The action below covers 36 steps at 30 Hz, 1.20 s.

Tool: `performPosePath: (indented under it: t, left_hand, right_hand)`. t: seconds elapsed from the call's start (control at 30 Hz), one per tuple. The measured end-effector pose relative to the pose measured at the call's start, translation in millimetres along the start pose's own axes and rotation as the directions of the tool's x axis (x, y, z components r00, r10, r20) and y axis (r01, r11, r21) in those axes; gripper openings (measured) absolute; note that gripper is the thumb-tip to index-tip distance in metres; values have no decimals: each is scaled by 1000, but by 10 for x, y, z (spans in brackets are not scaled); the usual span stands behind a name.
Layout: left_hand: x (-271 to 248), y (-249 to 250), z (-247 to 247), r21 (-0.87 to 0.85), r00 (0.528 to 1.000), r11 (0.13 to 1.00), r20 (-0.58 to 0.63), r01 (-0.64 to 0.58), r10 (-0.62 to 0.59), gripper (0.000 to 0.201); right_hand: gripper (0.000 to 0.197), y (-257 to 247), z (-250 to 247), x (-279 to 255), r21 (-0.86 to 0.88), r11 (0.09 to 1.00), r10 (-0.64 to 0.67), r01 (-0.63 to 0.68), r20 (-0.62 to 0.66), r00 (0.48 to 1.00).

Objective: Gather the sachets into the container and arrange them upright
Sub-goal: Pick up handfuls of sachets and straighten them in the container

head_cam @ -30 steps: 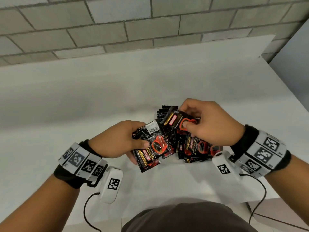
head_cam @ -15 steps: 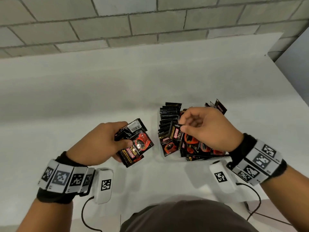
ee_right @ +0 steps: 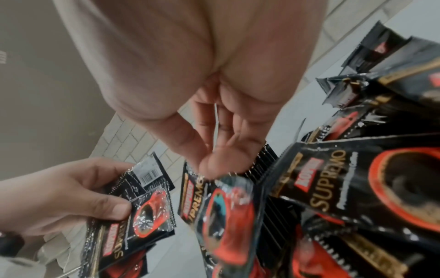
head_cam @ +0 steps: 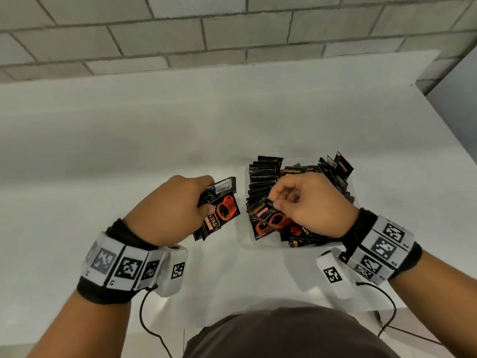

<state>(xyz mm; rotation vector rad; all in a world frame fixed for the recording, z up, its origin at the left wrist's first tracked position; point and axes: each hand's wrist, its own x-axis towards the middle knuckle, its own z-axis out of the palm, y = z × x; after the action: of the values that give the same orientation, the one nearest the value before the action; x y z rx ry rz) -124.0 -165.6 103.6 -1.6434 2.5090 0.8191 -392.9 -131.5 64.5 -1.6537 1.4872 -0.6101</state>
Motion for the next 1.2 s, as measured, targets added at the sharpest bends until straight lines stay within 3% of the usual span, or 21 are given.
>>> performPosePath:
  t: [0.13,0.3,0.4,0.53,0.63,0.73,0.87,1.03,1.2]
  left_hand:
    - [46,27,33,19,1000,1000,30,-8,8,15]
    - [56,29,82,0,996,1000,85,1,-1,7]
    - [46,26,100,-13,994,1000,108,-2,4,8]
    - [15,5,48,-43,996,999,88,9,-5,10]
    - [-39,5,-57,-180,999,984,52,18,-9,8]
    - [-101,80,-155,-438,999,899,38,11,7,9]
    - [-72,240,-157,-656,999,754,-22,-36,29,27]
    - [-7,229,-97,-716,1000,698,-4,-24,30,39]
    - [7,177,-89,-678,1000,735,-3,-11,12,41]
  right_hand:
    - [16,7,38,-35,80,994,62,-71,112,992]
    - [26,91,102,-6,-217,976,29,4,148,989]
    - [37,63,104,0,-293,956,24,29,175,984]
    - [37,-31,63,5,-334,941,-23,58,108,994]
    - [28,-149,-36,5,-229,971,-76,75,5,997]
    - [19,-350,-90,-11,11,996,-88,89,-72,994]
    - [41,-481,-30,27,133,990,-40,43,-23,999]
    - [55,-372,-102,38,222,975,11,-21,48,999]
    - [55,-323,-127,-33,214,976,22,-39,78,997]
